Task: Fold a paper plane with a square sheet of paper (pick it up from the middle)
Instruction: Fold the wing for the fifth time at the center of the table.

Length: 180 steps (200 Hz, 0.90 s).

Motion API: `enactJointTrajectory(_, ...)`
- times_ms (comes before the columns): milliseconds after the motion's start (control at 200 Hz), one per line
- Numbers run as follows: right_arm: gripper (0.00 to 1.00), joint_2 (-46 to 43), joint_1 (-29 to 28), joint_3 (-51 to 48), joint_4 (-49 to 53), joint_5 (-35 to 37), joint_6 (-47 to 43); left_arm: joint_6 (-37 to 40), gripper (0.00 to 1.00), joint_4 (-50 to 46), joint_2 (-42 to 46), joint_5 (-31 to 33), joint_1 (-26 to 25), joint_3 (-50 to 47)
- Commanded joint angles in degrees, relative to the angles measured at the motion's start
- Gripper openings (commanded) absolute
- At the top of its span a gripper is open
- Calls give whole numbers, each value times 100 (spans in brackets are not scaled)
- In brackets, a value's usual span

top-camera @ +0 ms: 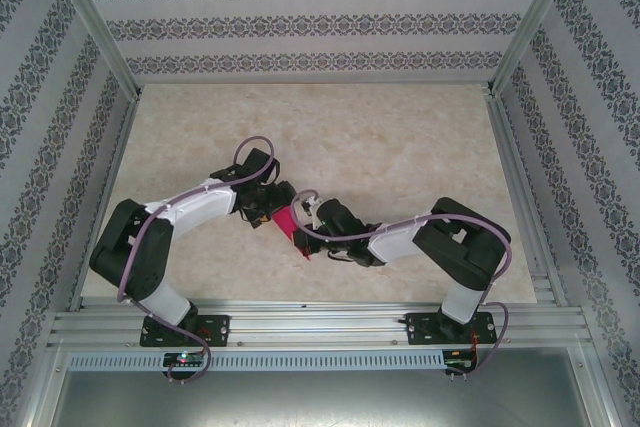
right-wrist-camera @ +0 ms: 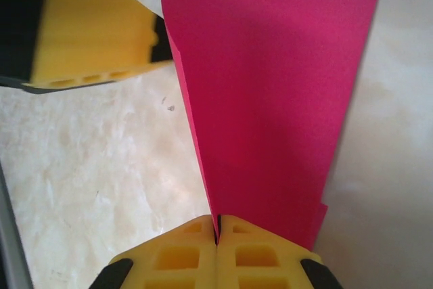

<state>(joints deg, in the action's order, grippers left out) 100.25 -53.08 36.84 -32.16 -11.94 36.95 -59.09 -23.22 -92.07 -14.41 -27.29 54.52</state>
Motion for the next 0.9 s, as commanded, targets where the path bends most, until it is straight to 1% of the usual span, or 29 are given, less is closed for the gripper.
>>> enactJointTrajectory(0, 0, -218, -160, -56, 73, 639, -764, -246, 80, -485, -100, -144, 66, 146)
enactJointTrajectory(120, 0, -224, -272, -53, 98, 844, -998, -203, 68, -573, -144, -112, 72, 188)
enactJointTrajectory(205, 3, -225, -312, -67, 80, 912, -1086, -114, 54, -661, -149, -68, 74, 270)
enactJointTrajectory(260, 6, -241, -325, -73, 108, 984, -1192, -53, 41, -772, -160, -7, 74, 315)
enactJointTrajectory(375, 10, -260, -392, -72, 168, 1128, -1479, 47, 28, -894, -208, 12, 73, 390)
enactJointTrajectory(395, 12, -260, -404, -74, 184, 1154, -1527, 55, 23, -894, -219, 6, 74, 384)
enactJointTrajectory(430, 14, -252, -432, -57, 201, 1200, -1631, 65, 18, -911, -232, -7, 75, 387)
enactJointTrajectory(495, 16, -250, -488, -13, 347, 1328, -1812, 78, 16, -889, -250, -9, 73, 361)
enactJointTrajectory(530, 20, -251, -523, 0, 381, 1398, -1928, 72, 12, -881, -258, -15, 75, 357)
enactJointTrajectory(624, 22, -236, -656, 13, 487, 1661, -2304, 66, 2, -864, -277, -43, 83, 358)
enactJointTrajectory(669, 23, -209, -724, 58, 609, 1753, -2517, 63, 2, -859, -284, -52, 79, 365)
enactJointTrajectory(744, 24, -167, -858, 170, 808, 2102, -2810, 90, 1, -849, -300, -86, 83, 382)
enactJointTrajectory(894, 28, -68, -1045, 306, 929, 2611, -3264, 106, 0, -828, -305, -143, 83, 387)
